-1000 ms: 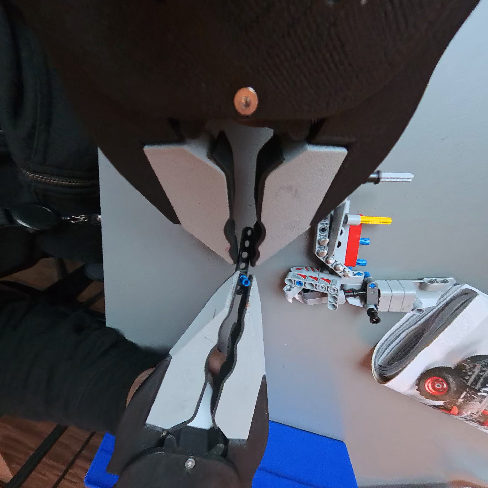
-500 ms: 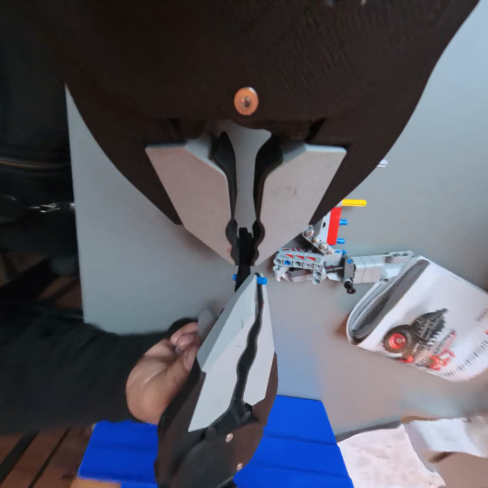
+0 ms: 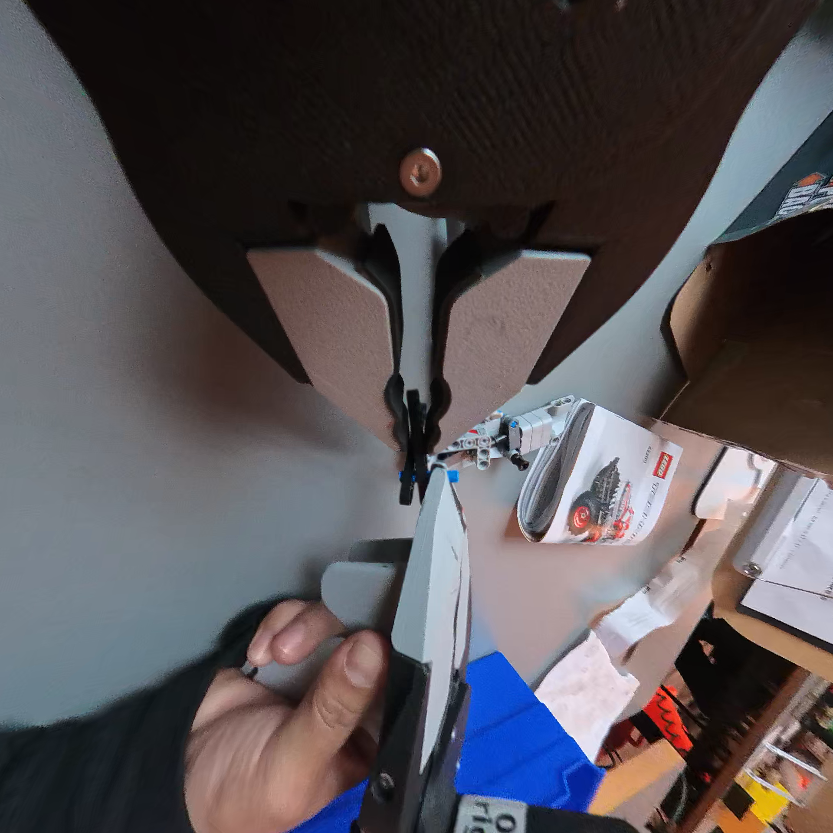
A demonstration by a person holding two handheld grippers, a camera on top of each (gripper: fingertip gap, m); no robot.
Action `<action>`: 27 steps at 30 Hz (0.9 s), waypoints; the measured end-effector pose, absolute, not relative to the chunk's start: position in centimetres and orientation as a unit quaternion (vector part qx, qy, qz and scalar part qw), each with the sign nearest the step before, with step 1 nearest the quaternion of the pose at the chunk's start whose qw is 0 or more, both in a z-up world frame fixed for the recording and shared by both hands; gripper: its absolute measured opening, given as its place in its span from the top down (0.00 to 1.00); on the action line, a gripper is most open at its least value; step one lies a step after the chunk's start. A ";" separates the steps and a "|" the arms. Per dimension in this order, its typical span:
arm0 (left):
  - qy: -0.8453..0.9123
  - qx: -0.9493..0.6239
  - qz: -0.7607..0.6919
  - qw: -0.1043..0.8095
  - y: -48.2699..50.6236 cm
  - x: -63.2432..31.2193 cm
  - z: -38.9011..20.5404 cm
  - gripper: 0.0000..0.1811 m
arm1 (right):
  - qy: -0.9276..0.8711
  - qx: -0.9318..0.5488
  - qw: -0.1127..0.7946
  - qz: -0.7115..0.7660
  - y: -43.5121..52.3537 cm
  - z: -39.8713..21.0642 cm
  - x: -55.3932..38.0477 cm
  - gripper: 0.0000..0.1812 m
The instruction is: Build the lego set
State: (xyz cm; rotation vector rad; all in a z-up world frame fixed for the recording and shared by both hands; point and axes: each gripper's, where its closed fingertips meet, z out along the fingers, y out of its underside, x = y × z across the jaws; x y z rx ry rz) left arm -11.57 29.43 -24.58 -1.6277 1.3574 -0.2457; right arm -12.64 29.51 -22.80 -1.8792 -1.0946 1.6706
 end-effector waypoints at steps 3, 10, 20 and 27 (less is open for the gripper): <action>0.571 -0.656 -0.081 0.488 29.4 -11.6 -24.7 0.98 | -0.394 -0.672 0.189 0.599 29.3 -22.9 -12.6 0.99; 0.618 -0.616 0.021 0.487 29.5 -11.9 -25.7 0.98 | -0.406 -0.686 0.175 0.578 29.0 -23.8 -12.8 0.99; 0.624 -0.641 -0.083 0.440 27.7 -11.7 -25.8 0.98 | -0.425 -0.684 0.164 0.570 28.0 -24.0 -13.1 1.00; 0.628 -0.629 -0.047 0.457 28.3 -12.1 -25.7 0.98 | -0.413 -0.692 0.197 0.558 28.8 -23.8 -13.4 1.00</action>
